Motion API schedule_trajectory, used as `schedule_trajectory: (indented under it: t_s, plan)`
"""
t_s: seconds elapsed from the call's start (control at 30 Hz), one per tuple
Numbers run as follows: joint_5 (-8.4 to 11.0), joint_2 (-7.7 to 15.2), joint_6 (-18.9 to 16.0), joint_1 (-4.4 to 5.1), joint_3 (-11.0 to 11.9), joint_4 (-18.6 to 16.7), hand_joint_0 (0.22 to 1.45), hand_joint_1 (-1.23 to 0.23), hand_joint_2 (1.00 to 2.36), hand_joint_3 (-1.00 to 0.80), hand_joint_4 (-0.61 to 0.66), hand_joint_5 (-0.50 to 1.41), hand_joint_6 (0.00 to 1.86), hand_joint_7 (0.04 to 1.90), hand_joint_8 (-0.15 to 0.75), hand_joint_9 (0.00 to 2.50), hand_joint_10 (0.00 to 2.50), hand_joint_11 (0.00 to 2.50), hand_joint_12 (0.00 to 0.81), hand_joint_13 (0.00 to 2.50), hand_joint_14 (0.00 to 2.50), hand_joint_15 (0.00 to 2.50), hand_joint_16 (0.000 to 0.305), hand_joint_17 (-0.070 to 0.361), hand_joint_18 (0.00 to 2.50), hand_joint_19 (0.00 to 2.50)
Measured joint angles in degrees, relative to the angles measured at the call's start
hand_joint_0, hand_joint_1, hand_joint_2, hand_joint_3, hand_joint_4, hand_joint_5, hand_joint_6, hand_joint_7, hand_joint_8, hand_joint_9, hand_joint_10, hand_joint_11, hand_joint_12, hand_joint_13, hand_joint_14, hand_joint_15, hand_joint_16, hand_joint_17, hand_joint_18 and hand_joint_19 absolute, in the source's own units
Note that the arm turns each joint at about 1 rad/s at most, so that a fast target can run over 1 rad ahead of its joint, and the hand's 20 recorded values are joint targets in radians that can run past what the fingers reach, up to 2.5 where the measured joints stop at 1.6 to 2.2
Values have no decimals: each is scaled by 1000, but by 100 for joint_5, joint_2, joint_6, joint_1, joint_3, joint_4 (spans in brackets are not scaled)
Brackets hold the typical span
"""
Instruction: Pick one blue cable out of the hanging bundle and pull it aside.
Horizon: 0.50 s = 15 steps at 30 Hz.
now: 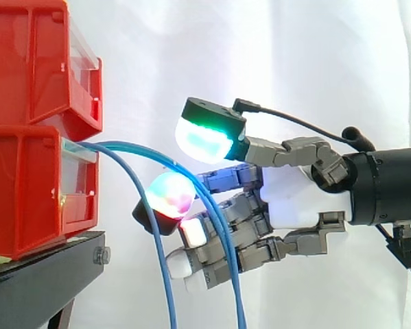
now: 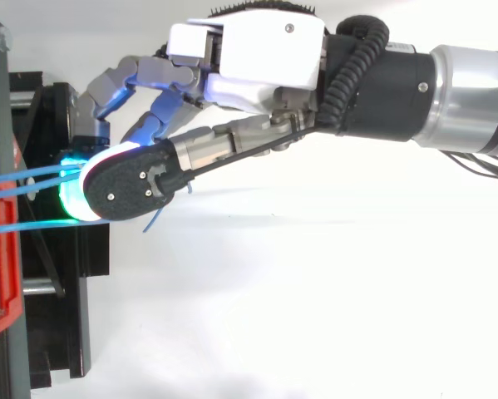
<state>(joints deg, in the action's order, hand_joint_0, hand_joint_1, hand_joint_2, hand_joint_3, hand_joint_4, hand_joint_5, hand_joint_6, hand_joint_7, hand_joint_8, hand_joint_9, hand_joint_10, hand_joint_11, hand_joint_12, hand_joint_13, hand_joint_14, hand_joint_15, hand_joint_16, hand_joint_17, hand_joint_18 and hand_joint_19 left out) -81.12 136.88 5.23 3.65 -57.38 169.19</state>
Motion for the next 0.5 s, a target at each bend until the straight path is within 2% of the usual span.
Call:
schedule_trajectory:
  t_s: [0.33,0.5]
  plan:
    - [-88,3,-4,-51,94,9,575,-597,1015,-277,44,-110,864,942,246,985,17,548,246,714,17,396,37,84,559,411]
    - [-130,4,-4,-84,138,23,570,-649,1016,-194,69,-120,901,857,258,979,16,546,264,725,15,387,41,91,580,392]
